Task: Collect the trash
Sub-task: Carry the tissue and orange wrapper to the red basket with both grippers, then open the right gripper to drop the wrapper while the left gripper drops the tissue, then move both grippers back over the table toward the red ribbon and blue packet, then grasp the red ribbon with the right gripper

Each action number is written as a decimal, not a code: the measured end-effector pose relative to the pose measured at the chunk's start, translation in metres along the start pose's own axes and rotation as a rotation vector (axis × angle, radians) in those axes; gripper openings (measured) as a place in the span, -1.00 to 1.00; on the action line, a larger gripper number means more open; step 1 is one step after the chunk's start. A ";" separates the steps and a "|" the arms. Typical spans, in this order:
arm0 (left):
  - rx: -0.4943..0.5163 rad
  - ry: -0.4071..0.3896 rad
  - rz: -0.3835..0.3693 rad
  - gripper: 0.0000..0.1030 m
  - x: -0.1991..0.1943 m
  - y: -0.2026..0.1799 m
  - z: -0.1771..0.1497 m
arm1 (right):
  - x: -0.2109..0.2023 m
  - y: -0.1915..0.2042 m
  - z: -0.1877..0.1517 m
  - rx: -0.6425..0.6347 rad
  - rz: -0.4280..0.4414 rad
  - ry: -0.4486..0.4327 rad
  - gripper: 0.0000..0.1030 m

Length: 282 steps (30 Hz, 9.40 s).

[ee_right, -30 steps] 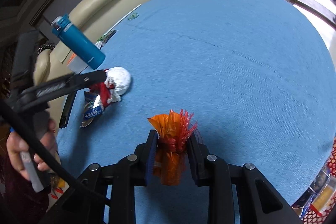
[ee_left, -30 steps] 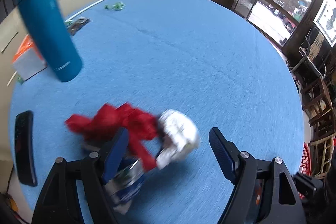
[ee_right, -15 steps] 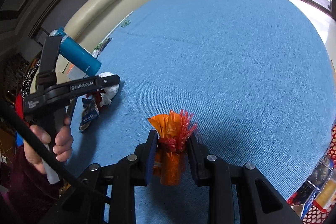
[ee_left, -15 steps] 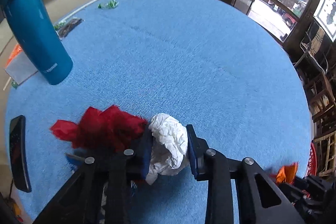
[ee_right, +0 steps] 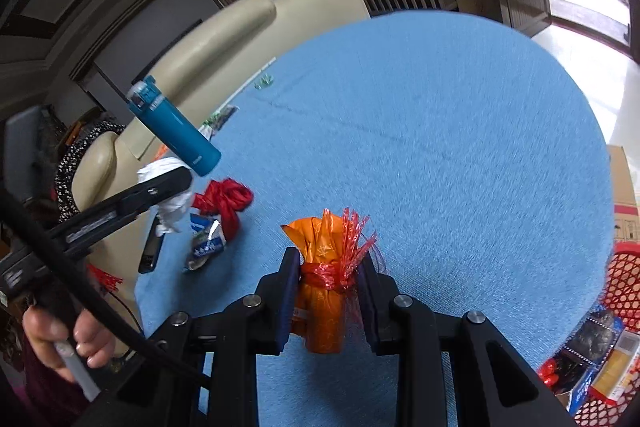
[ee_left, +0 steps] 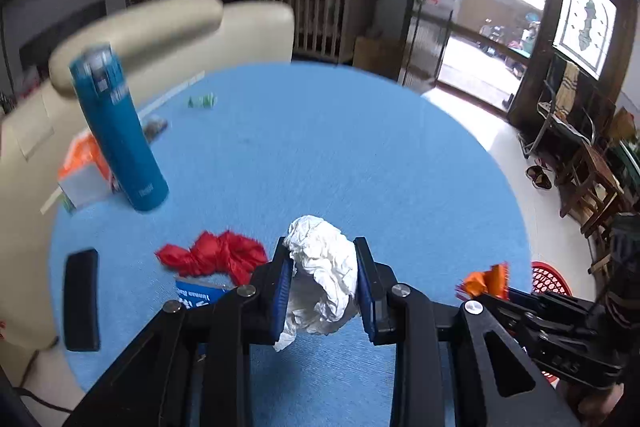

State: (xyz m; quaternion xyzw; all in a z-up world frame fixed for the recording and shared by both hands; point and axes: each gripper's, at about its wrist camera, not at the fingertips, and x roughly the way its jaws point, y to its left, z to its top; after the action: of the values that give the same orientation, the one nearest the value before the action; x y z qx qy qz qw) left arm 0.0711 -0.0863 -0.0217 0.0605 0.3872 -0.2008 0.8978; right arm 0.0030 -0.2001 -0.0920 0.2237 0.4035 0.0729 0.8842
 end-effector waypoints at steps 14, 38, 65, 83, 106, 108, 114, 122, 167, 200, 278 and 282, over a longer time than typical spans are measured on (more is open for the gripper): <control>0.178 -0.157 0.072 -0.39 -0.054 -0.058 0.003 | -0.071 -0.006 0.000 0.003 -0.007 -0.157 -0.42; 0.292 -0.158 0.081 -0.38 -0.058 -0.108 -0.005 | -0.115 -0.035 -0.008 0.060 0.001 -0.240 -0.42; 0.376 -0.116 0.054 -0.37 -0.043 -0.159 -0.013 | -0.138 -0.074 -0.017 0.131 -0.011 -0.261 -0.42; 0.471 -0.058 0.008 -0.37 -0.023 -0.213 -0.021 | -0.155 -0.128 -0.034 0.233 -0.041 -0.272 -0.42; 0.583 0.024 -0.083 -0.37 -0.010 -0.278 -0.039 | -0.195 -0.199 -0.057 0.383 -0.087 -0.330 -0.41; 0.593 0.029 -0.083 -0.37 -0.009 -0.282 -0.041 | -0.196 -0.200 -0.058 0.391 -0.084 -0.331 -0.41; 0.617 0.035 -0.083 -0.37 -0.009 -0.292 -0.042 | -0.198 -0.207 -0.060 0.418 -0.073 -0.333 -0.41; 0.631 0.048 -0.086 -0.37 -0.007 -0.300 -0.044 | -0.199 -0.210 -0.061 0.429 -0.068 -0.332 -0.39; 0.666 0.014 -0.138 0.32 -0.011 -0.308 -0.049 | -0.206 -0.224 -0.066 0.481 -0.069 -0.345 -0.39; 0.212 -0.028 0.231 0.33 -0.048 -0.066 -0.037 | -0.158 -0.155 -0.042 0.350 -0.012 -0.226 -0.39; -0.281 0.215 0.335 0.33 0.054 0.171 -0.116 | 0.114 0.091 -0.004 -0.231 0.002 0.227 0.25; -0.289 0.215 0.324 0.35 0.055 0.174 -0.114 | 0.127 0.097 0.011 -0.240 0.008 0.208 0.23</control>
State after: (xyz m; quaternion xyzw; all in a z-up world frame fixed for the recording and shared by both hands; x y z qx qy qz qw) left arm 0.0999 0.0850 -0.1487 0.0137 0.4903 0.0109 0.8714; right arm 0.1008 -0.0786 -0.1279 0.1094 0.4805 0.1469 0.8576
